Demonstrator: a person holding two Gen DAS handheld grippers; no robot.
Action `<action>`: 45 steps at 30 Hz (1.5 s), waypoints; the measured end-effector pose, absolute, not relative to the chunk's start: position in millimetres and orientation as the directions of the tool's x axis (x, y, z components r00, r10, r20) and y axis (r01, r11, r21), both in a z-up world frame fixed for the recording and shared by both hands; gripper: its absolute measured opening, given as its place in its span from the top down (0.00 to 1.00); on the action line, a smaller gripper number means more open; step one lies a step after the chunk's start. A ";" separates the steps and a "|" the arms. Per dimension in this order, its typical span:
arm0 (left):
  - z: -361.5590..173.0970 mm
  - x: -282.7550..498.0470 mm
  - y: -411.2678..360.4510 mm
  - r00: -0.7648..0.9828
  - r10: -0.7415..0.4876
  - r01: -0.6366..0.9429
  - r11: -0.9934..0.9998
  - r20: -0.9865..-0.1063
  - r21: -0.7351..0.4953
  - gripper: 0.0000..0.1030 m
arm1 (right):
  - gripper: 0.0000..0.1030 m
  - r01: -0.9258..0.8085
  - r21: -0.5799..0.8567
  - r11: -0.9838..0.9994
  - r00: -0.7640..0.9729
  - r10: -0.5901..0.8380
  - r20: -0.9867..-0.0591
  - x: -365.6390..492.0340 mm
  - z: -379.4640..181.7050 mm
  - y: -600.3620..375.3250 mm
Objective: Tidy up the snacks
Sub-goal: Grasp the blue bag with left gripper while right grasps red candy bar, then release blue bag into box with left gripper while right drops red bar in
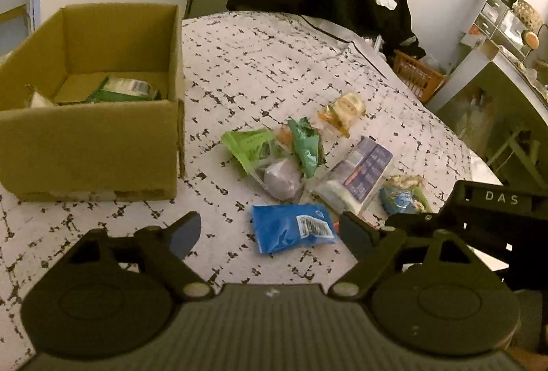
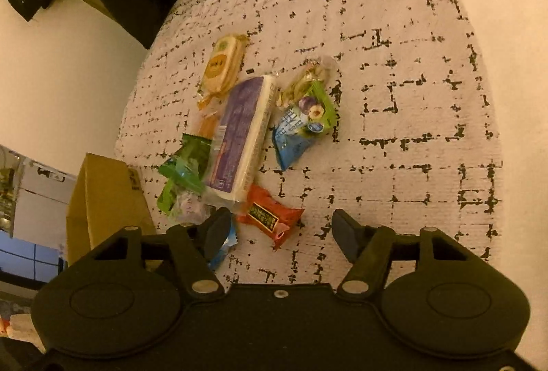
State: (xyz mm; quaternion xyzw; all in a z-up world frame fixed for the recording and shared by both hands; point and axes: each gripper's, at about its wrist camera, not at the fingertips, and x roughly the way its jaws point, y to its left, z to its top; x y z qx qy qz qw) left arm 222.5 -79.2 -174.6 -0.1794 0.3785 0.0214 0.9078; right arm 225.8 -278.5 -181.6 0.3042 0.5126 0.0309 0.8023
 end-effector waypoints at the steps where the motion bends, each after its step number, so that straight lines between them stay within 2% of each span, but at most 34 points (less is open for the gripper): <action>1: -176.1 223.9 -79.2 0.711 -0.103 -0.175 0.933 -0.696 -0.316 0.17 | 0.41 0.263 0.517 0.814 0.472 0.359 -0.805 228.2 -182.9 -277.3; 6: -184.4 231.8 -85.8 0.701 -0.110 -0.169 0.934 -0.704 -0.315 0.17 | 0.43 0.226 0.497 0.837 0.466 0.355 -0.810 230.7 -183.0 -269.7; 11: -196.7 238.1 -92.1 0.689 -0.106 -0.188 0.929 -0.717 -0.318 0.17 | 0.69 0.245 0.508 0.826 0.454 0.366 -0.813 233.4 -188.7 -271.6; 13: -197.7 238.5 -94.7 0.693 -0.099 -0.189 0.931 -0.714 -0.312 0.17 | 0.75 0.254 0.503 0.826 0.452 0.358 -0.817 233.8 -190.2 -272.0; 21: -203.0 246.0 -108.4 0.690 -0.074 -0.182 0.945 -0.720 -0.271 0.17 | 0.81 0.252 0.511 0.822 0.485 0.349 -0.801 225.2 -184.4 -274.3; 23: -203.6 247.1 -111.8 0.683 -0.052 -0.185 0.953 -0.729 -0.241 0.22 | 0.82 0.249 0.499 0.830 0.498 0.332 -0.801 221.6 -180.7 -273.7; 25: -202.7 246.5 -114.7 0.679 -0.021 -0.190 0.961 -0.734 -0.203 0.36 | 0.82 0.253 0.488 0.835 0.510 0.314 -0.801 218.9 -177.9 -274.5; 29: -201.4 245.2 -108.5 0.683 -0.026 -0.186 0.960 -0.730 -0.209 0.50 | 0.83 0.252 0.484 0.838 0.525 0.302 -0.796 217.0 -175.6 -275.6; 32: -197.8 242.2 -101.7 0.679 -0.024 -0.204 0.954 -0.734 -0.221 0.55 | 0.85 0.239 0.486 0.841 0.541 0.300 -0.786 215.2 -171.0 -274.1; 34: -195.7 238.9 -96.9 0.675 -0.027 -0.215 0.949 -0.737 -0.232 0.61 | 0.85 0.230 0.484 0.845 0.552 0.297 -0.780 213.3 -167.4 -272.9; 45: -166.6 210.8 -84.5 0.721 -0.036 -0.207 0.942 -0.692 -0.264 0.67 | 0.85 0.184 0.505 0.843 0.616 0.302 -0.728 200.8 -147.9 -273.2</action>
